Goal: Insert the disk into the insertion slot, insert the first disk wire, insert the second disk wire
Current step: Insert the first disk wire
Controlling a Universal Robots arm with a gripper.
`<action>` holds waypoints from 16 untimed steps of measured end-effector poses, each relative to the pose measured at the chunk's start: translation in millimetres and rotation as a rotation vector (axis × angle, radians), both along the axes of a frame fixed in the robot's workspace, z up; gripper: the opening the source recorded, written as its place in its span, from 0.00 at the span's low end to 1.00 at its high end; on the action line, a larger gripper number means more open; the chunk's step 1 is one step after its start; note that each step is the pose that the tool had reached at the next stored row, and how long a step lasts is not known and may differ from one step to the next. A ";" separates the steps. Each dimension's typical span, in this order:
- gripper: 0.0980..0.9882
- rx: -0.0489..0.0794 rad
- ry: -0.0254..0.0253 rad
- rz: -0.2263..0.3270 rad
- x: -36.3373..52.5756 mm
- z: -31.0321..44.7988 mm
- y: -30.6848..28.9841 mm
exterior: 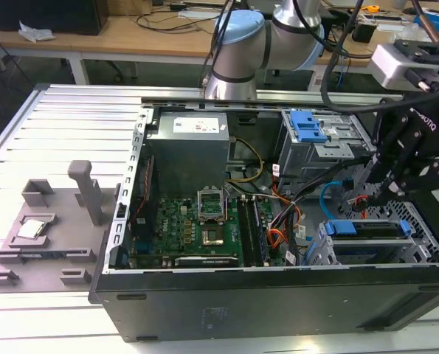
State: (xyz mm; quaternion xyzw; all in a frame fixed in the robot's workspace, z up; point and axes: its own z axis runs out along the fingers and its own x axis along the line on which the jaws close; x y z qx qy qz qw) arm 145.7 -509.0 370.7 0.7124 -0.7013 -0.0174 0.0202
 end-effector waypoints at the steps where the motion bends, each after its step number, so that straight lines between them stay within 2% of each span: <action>1: 0.30 0.000 0.0007 -0.004 1.3 -1.3 0.2; 8: 0.30 -0.004 0.0019 -0.033 -0.1 -12.8 0.3; 16: 0.28 -0.008 0.0019 -0.033 -0.6 -13.5 0.1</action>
